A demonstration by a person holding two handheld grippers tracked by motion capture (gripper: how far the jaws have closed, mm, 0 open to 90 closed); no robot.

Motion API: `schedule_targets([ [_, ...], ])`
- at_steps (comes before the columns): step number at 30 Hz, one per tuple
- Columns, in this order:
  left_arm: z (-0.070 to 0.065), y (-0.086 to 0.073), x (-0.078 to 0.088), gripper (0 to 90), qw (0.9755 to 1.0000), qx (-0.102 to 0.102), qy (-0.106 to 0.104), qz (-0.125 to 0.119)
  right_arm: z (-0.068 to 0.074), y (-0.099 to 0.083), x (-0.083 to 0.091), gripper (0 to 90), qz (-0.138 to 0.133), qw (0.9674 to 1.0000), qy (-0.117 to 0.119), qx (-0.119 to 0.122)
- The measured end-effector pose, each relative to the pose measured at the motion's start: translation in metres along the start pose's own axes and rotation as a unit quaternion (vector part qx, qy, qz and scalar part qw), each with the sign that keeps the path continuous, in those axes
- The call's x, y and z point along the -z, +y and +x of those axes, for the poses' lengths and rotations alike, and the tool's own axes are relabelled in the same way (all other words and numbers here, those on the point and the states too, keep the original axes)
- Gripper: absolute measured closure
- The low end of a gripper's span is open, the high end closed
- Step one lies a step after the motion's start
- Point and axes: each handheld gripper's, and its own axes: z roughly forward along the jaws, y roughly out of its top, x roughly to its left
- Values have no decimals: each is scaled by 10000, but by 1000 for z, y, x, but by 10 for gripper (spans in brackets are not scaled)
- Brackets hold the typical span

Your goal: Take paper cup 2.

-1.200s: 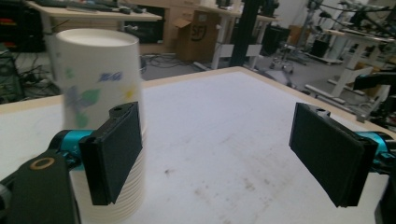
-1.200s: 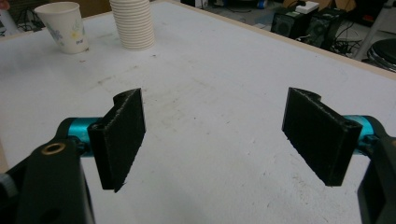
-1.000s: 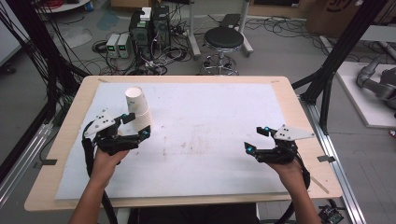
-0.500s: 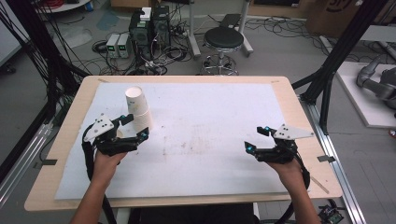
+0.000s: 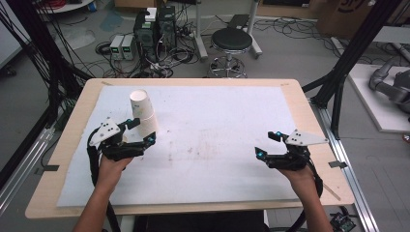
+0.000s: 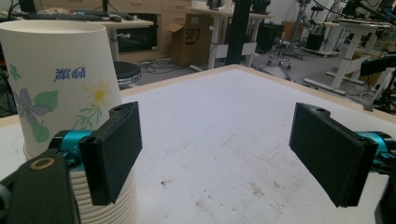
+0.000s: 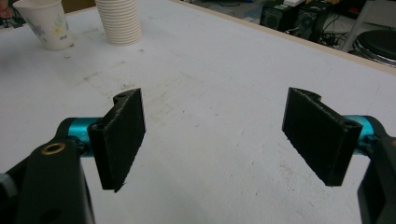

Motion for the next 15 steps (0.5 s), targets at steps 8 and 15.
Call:
schedule_targets([
  [8,0,1,0,171,10000,3,-9,2,-1,-1,2,219,-13,10000,-16,-16],
  [15,-1,4,2,172,10000,11,26,15,1,-2,3,219,2,10000,4,-18],
])
